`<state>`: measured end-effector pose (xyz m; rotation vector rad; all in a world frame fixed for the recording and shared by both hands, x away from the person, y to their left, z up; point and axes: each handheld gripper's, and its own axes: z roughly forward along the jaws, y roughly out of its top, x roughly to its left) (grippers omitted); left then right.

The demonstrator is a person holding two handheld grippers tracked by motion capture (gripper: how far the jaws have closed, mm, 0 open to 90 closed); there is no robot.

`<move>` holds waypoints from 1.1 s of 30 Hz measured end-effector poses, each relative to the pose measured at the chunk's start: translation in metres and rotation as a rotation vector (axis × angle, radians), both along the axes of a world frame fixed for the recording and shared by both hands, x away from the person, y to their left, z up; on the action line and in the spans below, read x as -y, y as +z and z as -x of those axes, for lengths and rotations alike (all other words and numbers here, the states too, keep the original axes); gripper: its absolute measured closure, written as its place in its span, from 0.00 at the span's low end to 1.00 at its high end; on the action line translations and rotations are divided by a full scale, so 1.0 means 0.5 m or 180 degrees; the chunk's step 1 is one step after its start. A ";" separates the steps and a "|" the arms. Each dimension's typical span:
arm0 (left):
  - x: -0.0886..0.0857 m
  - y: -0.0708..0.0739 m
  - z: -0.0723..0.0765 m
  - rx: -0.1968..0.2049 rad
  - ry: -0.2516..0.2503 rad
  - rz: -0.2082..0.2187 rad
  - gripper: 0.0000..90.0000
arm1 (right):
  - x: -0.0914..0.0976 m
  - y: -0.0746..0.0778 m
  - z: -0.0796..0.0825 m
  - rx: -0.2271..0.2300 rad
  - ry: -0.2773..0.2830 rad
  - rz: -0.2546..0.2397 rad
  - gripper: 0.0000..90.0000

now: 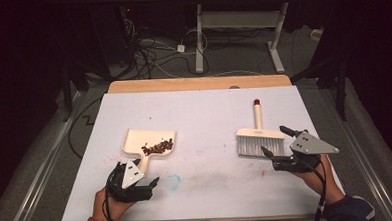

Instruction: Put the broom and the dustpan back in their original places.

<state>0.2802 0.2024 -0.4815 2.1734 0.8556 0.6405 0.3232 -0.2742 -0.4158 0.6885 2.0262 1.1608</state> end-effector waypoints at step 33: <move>0.015 -0.004 -0.006 -0.0015 -0.0127 -0.0036 0.19 | 0.014 -0.116 0.056 -0.0330 0.0181 0.0142 0.19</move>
